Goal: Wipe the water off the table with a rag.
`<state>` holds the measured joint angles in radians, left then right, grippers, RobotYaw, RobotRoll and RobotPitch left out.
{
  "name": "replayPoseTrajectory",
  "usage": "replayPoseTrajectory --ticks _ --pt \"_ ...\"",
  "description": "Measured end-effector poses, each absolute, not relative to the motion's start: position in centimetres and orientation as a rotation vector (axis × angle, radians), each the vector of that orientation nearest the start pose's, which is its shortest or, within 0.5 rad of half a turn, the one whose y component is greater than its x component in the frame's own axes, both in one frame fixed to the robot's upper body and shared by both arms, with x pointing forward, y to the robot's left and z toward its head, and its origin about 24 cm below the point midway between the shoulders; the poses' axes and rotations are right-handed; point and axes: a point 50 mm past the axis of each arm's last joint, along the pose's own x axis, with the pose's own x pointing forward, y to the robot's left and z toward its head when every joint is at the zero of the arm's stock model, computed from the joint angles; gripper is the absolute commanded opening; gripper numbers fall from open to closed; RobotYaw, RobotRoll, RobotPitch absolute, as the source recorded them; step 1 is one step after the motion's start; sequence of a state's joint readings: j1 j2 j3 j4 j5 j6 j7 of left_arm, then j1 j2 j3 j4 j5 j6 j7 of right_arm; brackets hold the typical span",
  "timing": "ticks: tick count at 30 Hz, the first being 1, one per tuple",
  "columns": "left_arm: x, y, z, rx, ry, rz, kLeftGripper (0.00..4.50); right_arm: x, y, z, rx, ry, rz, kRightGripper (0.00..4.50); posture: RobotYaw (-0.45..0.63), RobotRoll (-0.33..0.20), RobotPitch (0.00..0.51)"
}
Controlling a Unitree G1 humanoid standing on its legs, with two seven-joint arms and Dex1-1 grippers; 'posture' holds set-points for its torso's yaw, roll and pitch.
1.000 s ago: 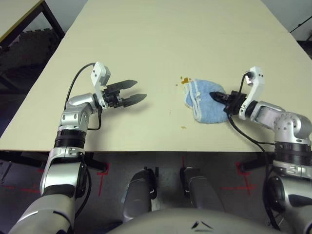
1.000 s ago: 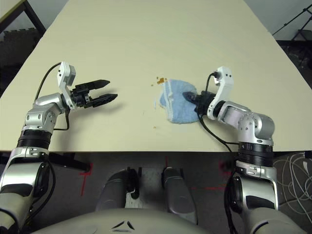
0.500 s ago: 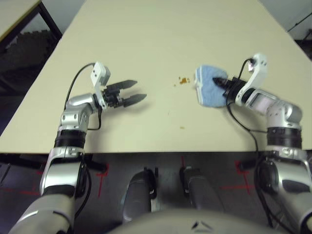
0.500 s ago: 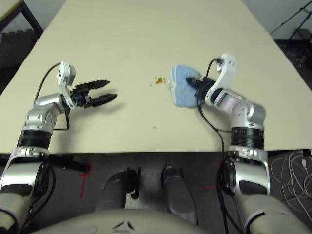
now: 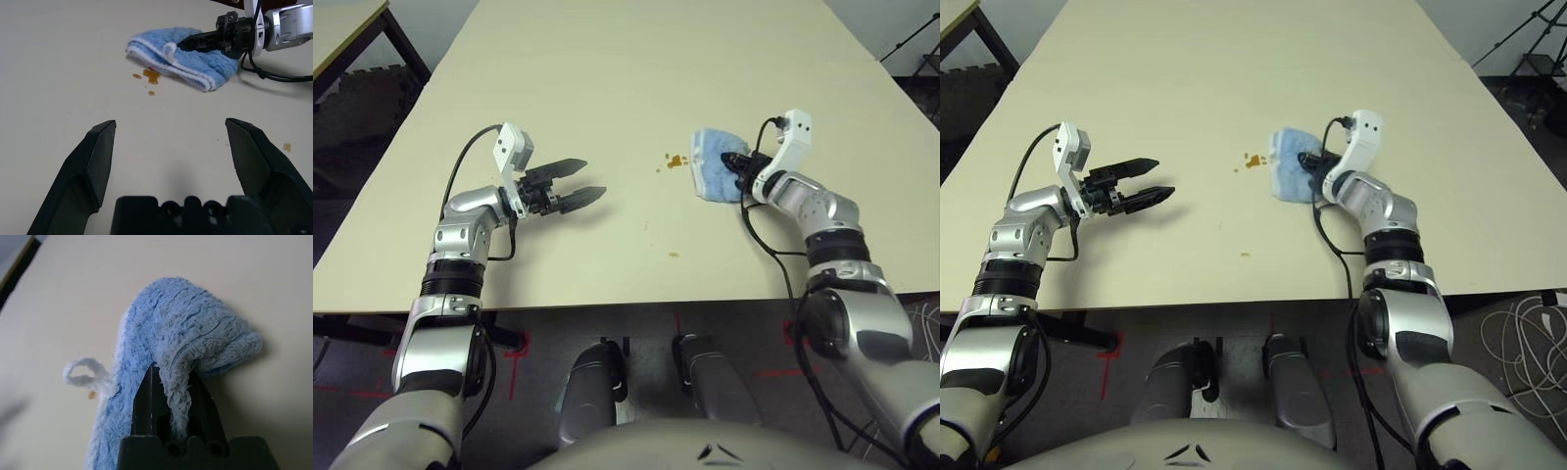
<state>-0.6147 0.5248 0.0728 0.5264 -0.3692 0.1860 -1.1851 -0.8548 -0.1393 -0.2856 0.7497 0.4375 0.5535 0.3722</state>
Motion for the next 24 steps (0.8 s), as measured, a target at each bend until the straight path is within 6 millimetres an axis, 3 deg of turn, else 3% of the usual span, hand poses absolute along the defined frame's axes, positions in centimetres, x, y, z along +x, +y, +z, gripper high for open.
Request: replayPoseTrajectory --ticks 12,18,24 --pt "33.3 21.9 13.1 0.035 0.063 -1.012 4.5 38.2 -8.1 10.6 0.547 0.379 0.558 0.01 -0.15 0.0 0.145" --pt "33.3 21.9 13.0 0.034 0.063 -1.012 4.5 38.2 -7.8 10.6 0.546 0.379 0.563 0.01 -0.15 0.0 0.143" --pt "33.3 21.8 13.0 0.032 0.062 -1.014 4.5 38.9 -9.3 10.8 0.543 0.375 0.516 0.01 -0.15 0.0 0.143"
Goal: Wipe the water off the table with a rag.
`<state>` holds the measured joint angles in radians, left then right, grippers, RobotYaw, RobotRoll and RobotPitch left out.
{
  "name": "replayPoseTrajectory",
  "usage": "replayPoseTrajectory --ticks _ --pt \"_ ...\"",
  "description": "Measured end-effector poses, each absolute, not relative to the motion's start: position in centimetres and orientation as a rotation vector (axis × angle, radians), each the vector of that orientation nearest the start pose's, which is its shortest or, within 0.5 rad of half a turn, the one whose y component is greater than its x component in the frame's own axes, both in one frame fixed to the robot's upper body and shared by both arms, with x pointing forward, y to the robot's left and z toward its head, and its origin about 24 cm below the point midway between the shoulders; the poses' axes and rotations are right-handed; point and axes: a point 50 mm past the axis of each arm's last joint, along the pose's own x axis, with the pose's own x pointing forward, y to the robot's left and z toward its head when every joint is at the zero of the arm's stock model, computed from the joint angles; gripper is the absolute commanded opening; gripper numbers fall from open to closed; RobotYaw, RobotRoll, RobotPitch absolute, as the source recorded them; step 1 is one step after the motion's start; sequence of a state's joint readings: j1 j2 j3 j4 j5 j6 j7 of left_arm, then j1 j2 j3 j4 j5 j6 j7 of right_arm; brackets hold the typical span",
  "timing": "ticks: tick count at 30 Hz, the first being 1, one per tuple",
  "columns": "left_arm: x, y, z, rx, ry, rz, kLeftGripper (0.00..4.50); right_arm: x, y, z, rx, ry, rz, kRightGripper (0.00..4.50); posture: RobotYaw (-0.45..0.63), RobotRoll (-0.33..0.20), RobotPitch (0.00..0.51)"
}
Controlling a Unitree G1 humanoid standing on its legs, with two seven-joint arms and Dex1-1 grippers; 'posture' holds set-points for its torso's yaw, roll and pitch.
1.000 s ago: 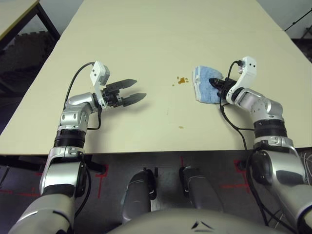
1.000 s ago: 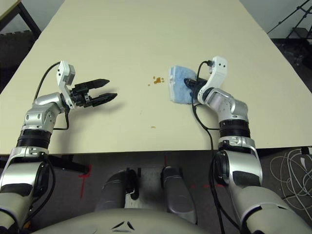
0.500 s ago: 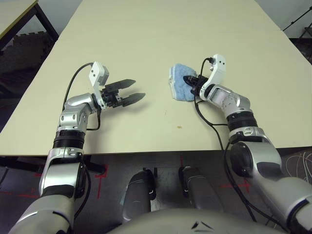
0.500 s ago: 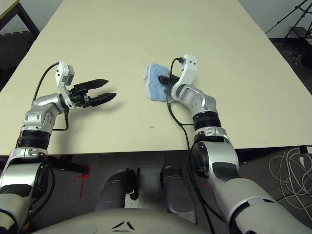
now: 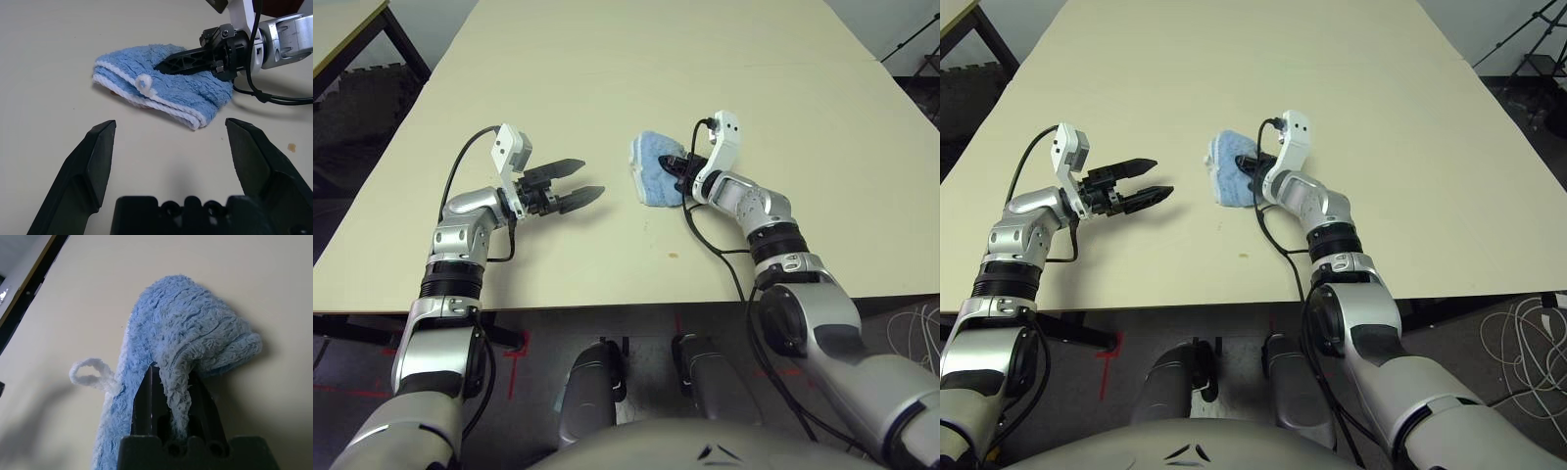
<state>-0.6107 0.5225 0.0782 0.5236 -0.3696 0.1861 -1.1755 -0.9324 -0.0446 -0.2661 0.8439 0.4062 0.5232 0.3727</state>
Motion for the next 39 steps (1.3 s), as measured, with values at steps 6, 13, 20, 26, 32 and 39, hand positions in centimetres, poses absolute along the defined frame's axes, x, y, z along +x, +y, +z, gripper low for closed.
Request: replayPoseTrajectory --ticks 6,13,20,26,32,39 --pt "33.3 21.8 13.0 0.03 0.061 -1.015 4.5 39.9 -13.8 12.0 0.522 0.321 0.403 0.01 -0.16 0.0 0.146" --pt "33.3 21.6 12.9 0.026 0.058 -1.019 4.5 40.0 -18.6 12.7 0.443 0.287 0.304 0.01 -0.16 0.0 0.147" --pt "33.3 21.6 12.9 0.027 0.055 -1.019 4.5 39.4 -23.1 13.3 0.378 0.259 0.207 0.01 -0.18 0.0 0.152" --pt "33.4 21.5 13.0 0.026 0.052 -1.021 4.5 38.6 -24.4 14.0 0.422 0.26 0.249 0.01 -0.18 0.0 0.152" --pt "33.5 21.3 13.0 0.026 0.046 -1.025 4.5 37.0 -24.9 17.7 0.436 0.23 0.429 0.01 -0.19 0.0 0.152" --pt "33.5 21.4 12.5 0.009 0.061 -1.016 4.5 35.1 -28.7 21.3 0.332 0.2 0.43 0.01 -0.2 0.0 0.15"
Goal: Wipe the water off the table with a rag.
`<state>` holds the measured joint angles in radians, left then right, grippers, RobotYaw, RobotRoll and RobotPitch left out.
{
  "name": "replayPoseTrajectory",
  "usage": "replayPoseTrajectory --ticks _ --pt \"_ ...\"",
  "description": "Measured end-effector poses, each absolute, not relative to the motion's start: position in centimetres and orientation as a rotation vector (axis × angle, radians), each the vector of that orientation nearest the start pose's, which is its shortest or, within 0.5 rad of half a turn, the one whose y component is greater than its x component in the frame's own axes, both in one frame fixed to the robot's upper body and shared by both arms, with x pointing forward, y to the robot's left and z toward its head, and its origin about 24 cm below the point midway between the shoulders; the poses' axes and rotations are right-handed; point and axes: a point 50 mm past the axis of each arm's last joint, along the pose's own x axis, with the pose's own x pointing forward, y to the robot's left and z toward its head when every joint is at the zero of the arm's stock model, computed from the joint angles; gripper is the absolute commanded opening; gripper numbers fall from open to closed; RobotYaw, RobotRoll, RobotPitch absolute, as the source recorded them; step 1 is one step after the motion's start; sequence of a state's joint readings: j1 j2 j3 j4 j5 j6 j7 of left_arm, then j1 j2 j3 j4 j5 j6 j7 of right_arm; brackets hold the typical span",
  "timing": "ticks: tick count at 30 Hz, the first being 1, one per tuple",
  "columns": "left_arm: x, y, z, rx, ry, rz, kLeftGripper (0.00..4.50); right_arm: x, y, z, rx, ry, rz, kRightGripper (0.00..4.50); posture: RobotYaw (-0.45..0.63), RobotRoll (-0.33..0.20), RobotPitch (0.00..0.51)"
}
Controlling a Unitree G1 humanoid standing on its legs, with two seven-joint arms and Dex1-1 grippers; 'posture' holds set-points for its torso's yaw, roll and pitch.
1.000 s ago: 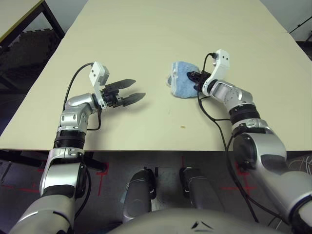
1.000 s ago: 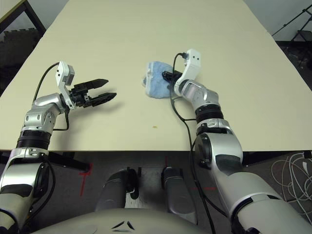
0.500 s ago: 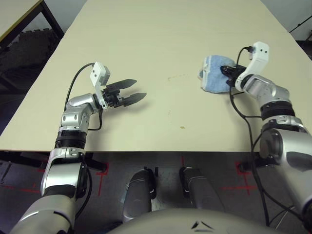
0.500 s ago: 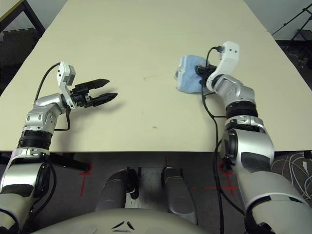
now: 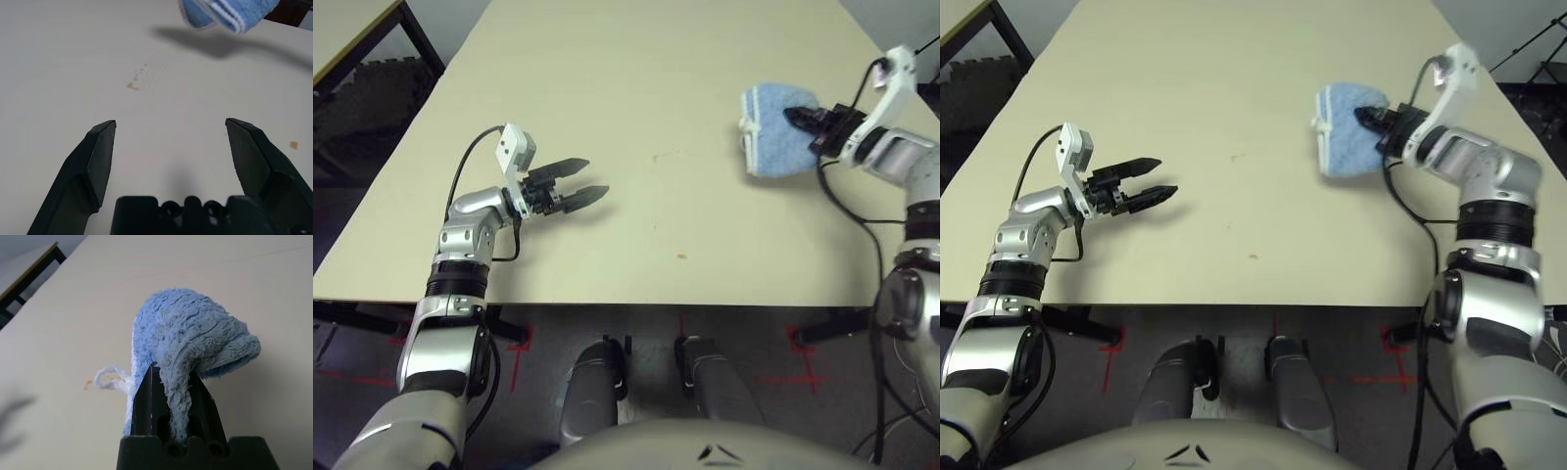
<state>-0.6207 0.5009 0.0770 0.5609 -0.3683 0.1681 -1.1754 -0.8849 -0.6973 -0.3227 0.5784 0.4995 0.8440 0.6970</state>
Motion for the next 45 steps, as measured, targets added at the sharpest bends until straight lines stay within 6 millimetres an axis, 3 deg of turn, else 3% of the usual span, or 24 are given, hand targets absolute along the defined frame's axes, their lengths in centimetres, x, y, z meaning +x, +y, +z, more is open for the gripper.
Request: replayPoseTrajectory --ticks 5,12,23,30,35,40,45 --pt "33.6 21.2 12.4 0.004 0.055 -1.02 4.5 34.2 -30.9 21.3 0.272 0.256 0.407 0.01 -0.2 0.0 0.146" --pt "33.6 21.2 12.5 0.005 0.053 -1.02 4.5 33.6 -32.3 16.9 0.258 0.424 0.36 0.01 -0.19 0.0 0.145" --pt "33.6 21.5 12.6 0.015 0.056 -1.015 4.5 33.7 -34.7 13.2 0.062 0.432 0.162 0.01 -0.18 0.0 0.144" --pt "33.5 21.8 12.7 0.024 0.059 -1.008 4.5 33.9 -35.2 13.0 -0.059 0.41 0.116 2.37 -0.18 0.0 0.142" --pt "33.8 21.7 13.2 0.032 0.044 -0.996 4.5 33.4 -36.6 14.9 -0.152 0.373 0.091 4.33 -0.19 0.0 0.137" --pt "34.3 22.3 14.2 0.045 -0.018 -0.906 4.5 32.9 -38.0 18.2 -0.257 0.23 0.029 4.46 -0.19 0.0 0.14" --pt "35.1 23.3 15.0 0.027 -0.105 -0.696 4.5 32.6 -38.2 18.5 -0.127 0.023 -0.027 4.46 -0.19 0.0 0.162"
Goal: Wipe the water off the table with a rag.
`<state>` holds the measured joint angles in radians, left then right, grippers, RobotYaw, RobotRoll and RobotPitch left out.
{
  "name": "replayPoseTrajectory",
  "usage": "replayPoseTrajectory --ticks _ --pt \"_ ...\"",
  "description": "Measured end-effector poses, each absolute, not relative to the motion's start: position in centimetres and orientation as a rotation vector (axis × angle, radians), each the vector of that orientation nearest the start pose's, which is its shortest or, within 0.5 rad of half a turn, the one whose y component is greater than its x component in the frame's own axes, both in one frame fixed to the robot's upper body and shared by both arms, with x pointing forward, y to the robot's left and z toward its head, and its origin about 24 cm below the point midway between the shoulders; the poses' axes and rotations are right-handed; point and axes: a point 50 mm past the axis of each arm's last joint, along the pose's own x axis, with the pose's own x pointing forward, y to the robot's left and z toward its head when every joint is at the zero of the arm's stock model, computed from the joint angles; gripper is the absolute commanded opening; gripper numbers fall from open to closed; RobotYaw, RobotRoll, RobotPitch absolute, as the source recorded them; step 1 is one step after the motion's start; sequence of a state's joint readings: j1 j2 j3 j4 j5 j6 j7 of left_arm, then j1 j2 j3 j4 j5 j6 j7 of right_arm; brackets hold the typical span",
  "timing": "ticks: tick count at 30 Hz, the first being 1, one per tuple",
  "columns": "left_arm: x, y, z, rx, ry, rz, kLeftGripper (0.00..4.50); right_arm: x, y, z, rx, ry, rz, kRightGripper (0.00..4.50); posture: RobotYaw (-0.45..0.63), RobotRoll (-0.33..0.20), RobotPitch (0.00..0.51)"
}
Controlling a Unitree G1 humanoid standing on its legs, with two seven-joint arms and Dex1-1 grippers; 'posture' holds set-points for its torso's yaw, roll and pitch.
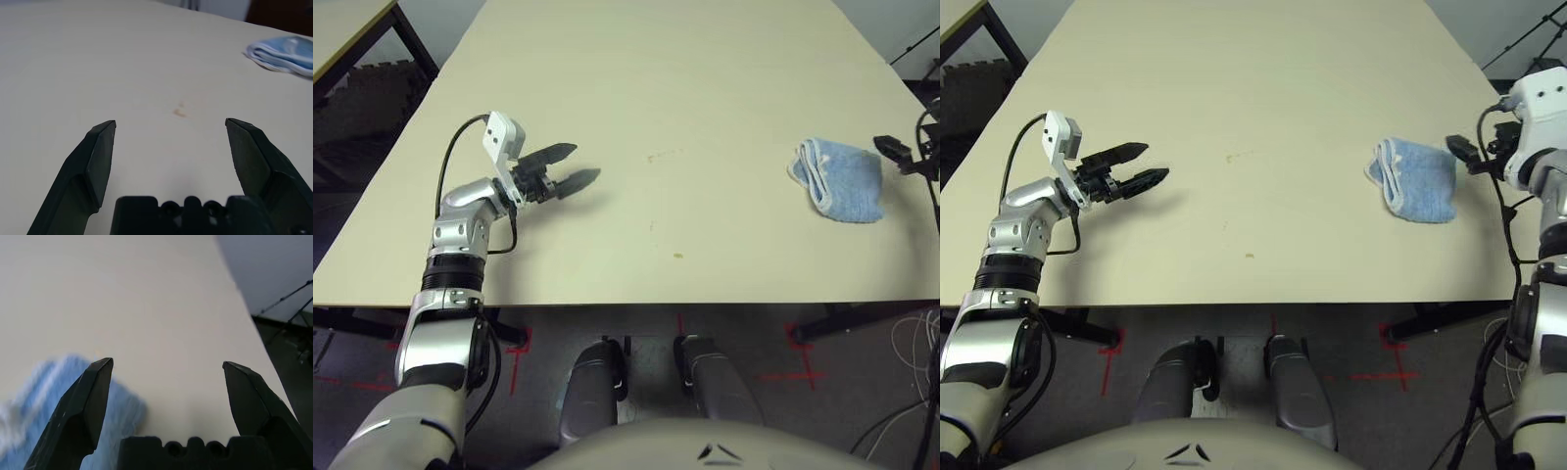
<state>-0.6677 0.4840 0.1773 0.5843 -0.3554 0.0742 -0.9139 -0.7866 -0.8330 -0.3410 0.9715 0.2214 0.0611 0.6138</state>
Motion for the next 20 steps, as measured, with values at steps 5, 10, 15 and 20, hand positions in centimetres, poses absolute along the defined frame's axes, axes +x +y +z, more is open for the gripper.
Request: replayPoseTrajectory --ticks 5,10,15,20 --pt "35.8 24.7 15.0 -0.026 -0.151 -0.392 4.5 32.6 -37.1 16.6 -0.023 -0.073 -0.016 4.46 -0.18 0.0 0.194" --pt "35.6 26.8 15.4 -0.016 -0.205 -0.156 4.5 32.3 -36.6 16.2 0.017 -0.153 -0.008 4.46 -0.16 0.0 0.213" --pt "35.1 28.5 15.6 -0.013 -0.236 -0.006 4.5 32.1 -36.0 14.6 0.05 -0.148 0.0 4.46 -0.14 0.0 0.216" --pt "34.8 29.2 15.6 -0.007 -0.245 0.049 4.5 32.2 -35.6 14.0 0.07 -0.14 0.008 4.46 -0.11 0.0 0.212"
